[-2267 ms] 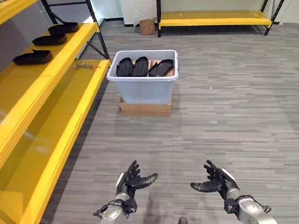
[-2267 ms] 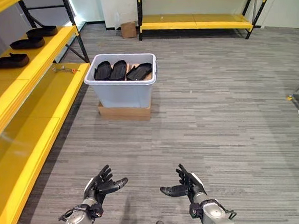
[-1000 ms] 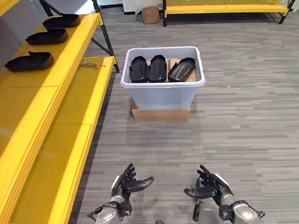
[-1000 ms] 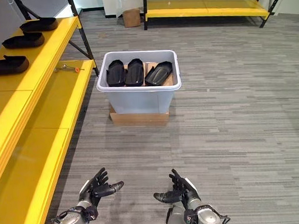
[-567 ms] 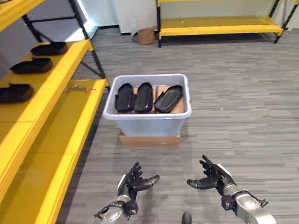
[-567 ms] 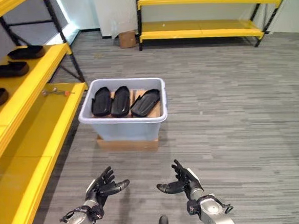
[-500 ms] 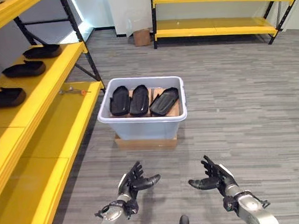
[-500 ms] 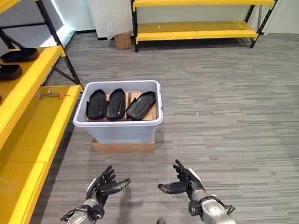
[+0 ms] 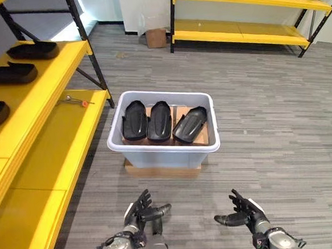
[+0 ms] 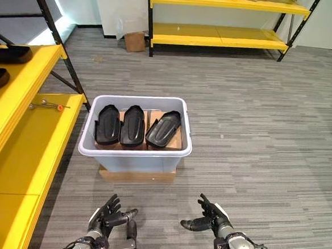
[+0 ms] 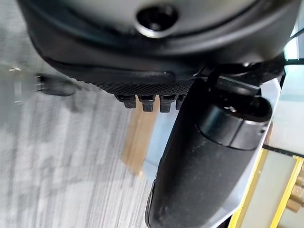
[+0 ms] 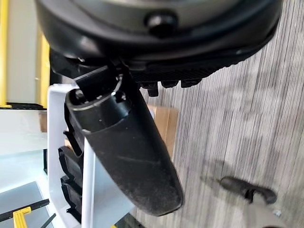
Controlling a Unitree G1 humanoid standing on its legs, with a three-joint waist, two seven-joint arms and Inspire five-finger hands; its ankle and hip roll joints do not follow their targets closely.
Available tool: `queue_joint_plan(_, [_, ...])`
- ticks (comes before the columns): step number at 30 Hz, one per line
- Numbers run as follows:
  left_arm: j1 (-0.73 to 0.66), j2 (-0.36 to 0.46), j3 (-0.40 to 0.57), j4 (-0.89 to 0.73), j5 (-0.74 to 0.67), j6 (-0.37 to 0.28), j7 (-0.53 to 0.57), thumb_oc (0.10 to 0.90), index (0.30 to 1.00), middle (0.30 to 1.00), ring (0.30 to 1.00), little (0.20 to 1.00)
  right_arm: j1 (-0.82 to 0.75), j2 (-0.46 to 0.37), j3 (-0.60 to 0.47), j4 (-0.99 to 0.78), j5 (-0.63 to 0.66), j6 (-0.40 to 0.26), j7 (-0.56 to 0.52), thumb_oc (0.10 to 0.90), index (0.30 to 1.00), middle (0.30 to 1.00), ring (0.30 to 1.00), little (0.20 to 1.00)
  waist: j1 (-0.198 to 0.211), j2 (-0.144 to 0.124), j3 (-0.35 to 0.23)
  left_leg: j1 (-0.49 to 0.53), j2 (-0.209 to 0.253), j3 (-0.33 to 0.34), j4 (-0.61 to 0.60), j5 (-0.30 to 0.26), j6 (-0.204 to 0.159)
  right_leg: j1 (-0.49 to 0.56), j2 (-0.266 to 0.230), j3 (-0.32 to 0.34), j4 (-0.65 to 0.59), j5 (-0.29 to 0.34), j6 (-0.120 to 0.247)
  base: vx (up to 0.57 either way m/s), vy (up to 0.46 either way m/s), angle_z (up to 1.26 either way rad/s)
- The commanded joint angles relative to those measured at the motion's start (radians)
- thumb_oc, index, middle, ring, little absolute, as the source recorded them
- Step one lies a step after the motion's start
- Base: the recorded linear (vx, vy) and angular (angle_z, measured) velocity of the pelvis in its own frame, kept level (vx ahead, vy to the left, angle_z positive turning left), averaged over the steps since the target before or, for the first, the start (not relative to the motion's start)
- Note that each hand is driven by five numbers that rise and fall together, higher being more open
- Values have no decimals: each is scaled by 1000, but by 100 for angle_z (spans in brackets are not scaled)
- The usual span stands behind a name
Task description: Move parts from the plastic box to the shelf.
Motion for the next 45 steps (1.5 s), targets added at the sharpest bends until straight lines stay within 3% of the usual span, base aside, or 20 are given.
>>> queue_joint_plan(1, [-36, 14, 23, -126, 37, -96, 2, 900, 1000, 1000, 1000, 1000, -87, -6, -12, -66, -12, -70, 11, 900, 1000, 1000, 1000, 1000, 37, 3, -51, 7, 16, -14, 21, -32, -22, -91, -18, 34, 151, 112, 60, 346, 342, -1])
queue_joint_plan(4, [-39, 19, 21, -129, 34, -93, 7, 900, 1000, 1000, 1000, 1000, -94, 2, -8, -60, -6, -69, 10, 900, 1000, 1000, 1000, 1000, 34, 2, -48, 13, -6, -11, 40, -61, -1, -140, -35, 48, 244, 162, 74, 170, 196, 0])
queue_joint_plan(5, [-38, 28, 21, -139, 39, -90, 8, 900, 1000, 1000, 1000, 1000, -98, 6, -6, -68, -6, -66, 14, 900, 1000, 1000, 1000, 1000, 23, 3, -36, 40, -34, -12, 47, -92, 28, -200, -47, 72, 385, 260, 91, 147, 209, 7])
queue_joint_plan(6, [-36, 32, 19, -145, 41, -88, 8, 900, 1000, 1000, 1000, 1000, -97, 4, -7, -73, -9, -66, 14, 900, 1000, 1000, 1000, 1000, 18, 14, -33, 56, -34, -14, 42, -99, 39, -230, -46, 76, 449, 293, 94, 146, 207, 8])
queue_joint_plan(8, [-32, 38, 11, -149, 48, -85, 4, 900, 1000, 1000, 1000, 1000, -93, 7, -8, -79, -10, -64, 16, 900, 1000, 1000, 1000, 1000, 4, 34, -19, 102, -37, -13, 25, -115, 55, -277, -42, 71, 555, 322, 94, 130, 154, 9])
queue_joint_plan(10, [-30, 40, 10, -150, 56, -82, 1, 900, 1000, 1000, 1000, 1000, -88, 10, -8, -82, -12, -61, 16, 900, 1000, 1000, 1000, 1000, 1, 39, -13, 127, -42, -12, 15, -123, 61, -298, -52, 61, 575, 319, 91, 153, 128, 14])
queue_joint_plan(12, [-34, 41, 8, -138, 54, -85, -9, 900, 1000, 1000, 1000, 1000, -86, 11, -5, -87, -5, -61, 17, 900, 1000, 1000, 1000, 1000, -15, 55, -5, 177, -44, -1, -9, -136, 55, -374, -63, 15, 473, 258, 67, 266, 75, -12])
queue_joint_plan(14, [-36, 38, 3, -135, 48, -87, -13, 900, 1000, 1000, 1000, 1000, -85, 10, -5, -90, -2, -60, 17, 900, 1000, 1000, 1000, 1000, -22, 57, 4, 195, -45, -2, -13, -144, 49, -375, -67, -6, 405, 246, 63, 204, -45, -13])
queue_joint_plan(16, [-34, 27, 9, -123, 47, -83, -20, 900, 1000, 1000, 1000, 1000, -89, 8, -7, -93, -4, -57, 17, 900, 1000, 1000, 1000, 1000, -36, 46, 7, 246, -53, 4, -29, -169, 25, -394, -94, -46, 118, 303, 90, 234, -119, 1])
queue_joint_plan(18, [-32, 22, 21, -120, 55, -86, -25, 900, 1000, 1000, 1000, 1000, -95, 7, -7, -97, -18, -55, 18, 900, 1000, 1000, 1000, 1000, -45, 41, 7, 271, -52, -1, -42, -178, 13, -403, -107, -38, 32, 349, 113, 182, -97, -4])
queue_joint_plan(23, [-18, 0, 26, -120, 62, -88, -40, 900, 1000, 1000, 1000, 1000, -84, 3, -12, -100, -16, -54, 24, 900, 1000, 1000, 1000, 1000, -47, 30, -21, 304, -49, -13, -54, -197, -5, -341, -81, -47, -32, 351, 105, 210, -128, 25])
queue_joint_plan(24, [-1, -12, 33, -125, 58, -87, -37, 900, 1000, 1000, 1000, 1000, -79, -10, -22, -104, -8, -58, 22, 900, 1000, 1000, 1000, 1000, -43, 36, -56, 313, -20, -23, -64, -192, -24, -300, -49, -71, -39, 325, 89, 296, -210, 26])
queue_joint_plan(32, [-23, -20, 20, -114, 45, -89, -26, 900, 1000, 1000, 1000, 1000, -84, -21, -22, -95, 5, -62, 20, 900, 1000, 1000, 1000, 1000, -47, 44, -52, 283, 17, -40, -6, -211, -44, -312, -24, -71, 24, 252, 55, 98, -117, 5])
queue_joint_plan(35, [-28, -24, 15, -106, 38, -88, -23, 900, 1000, 1000, 1000, 1000, -87, -30, -21, -95, 13, -67, 16, 900, 1000, 1000, 1000, 1000, -45, 36, -42, 236, 25, -46, 116, -215, -64, -290, -14, -75, 20, 233, 37, 25, -102, 26])
queue_joint_plan(36, [-30, -27, 12, -110, 30, -90, -23, 900, 1000, 1000, 1000, 1000, -90, -39, -20, -98, 15, -73, 14, 900, 1000, 1000, 1000, 1000, -37, 24, -17, 158, 15, -60, 266, -180, -90, -270, -13, -75, 14, 224, 18, -32, -69, 20])
queue_joint_plan(39, [-33, -24, 7, -117, 21, -94, -26, 900, 1000, 1000, 1000, 1000, -92, -49, -23, -108, 18, -78, 14, 900, 1000, 1000, 1000, 1000, -29, 15, 10, 85, -2, -104, 388, -134, -112, -255, -11, -85, 5, 224, 3, -61, -61, 31])
queue_joint_plan(40, [-35, -20, 4, -121, 20, -91, -25, 900, 1000, 1000, 1000, 1000, -94, -51, -23, -110, 18, -80, 9, 900, 1000, 1000, 1000, 1000, -29, 12, 13, 68, 11, -102, 376, -119, -111, -250, -9, -93, -4, 223, 2, -12, -17, 34])
queue_joint_plan(41, [-37, -16, 4, -125, 19, -87, -27, 900, 1000, 1000, 1000, 1000, -96, -53, -25, -112, 17, -82, 4, 900, 1000, 1000, 1000, 1000, -32, 9, 11, 65, 57, -75, 324, -107, -110, -245, -9, -104, -15, 221, 8, 72, 60, 23])
queue_joint_plan(43, [-34, -6, -3, -118, 31, -83, -28, 900, 1000, 1000, 1000, 1000, -91, -51, -31, -111, 19, -88, -11, 900, 1000, 1000, 1000, 1000, -27, 7, -2, 111, 179, -46, 87, -80, -111, -229, -18, -109, -35, 211, 31, 154, 188, 41])
queue_joint_plan(45, [-30, -7, -3, -117, 35, -86, -26, 900, 1000, 1000, 1000, 1000, -94, -56, -39, -111, 23, -92, -19, 900, 1000, 1000, 1000, 1000, -26, 24, -14, 124, 219, -72, -18, -18, -131, -220, -17, -92, -52, 206, 45, 117, 188, 22])
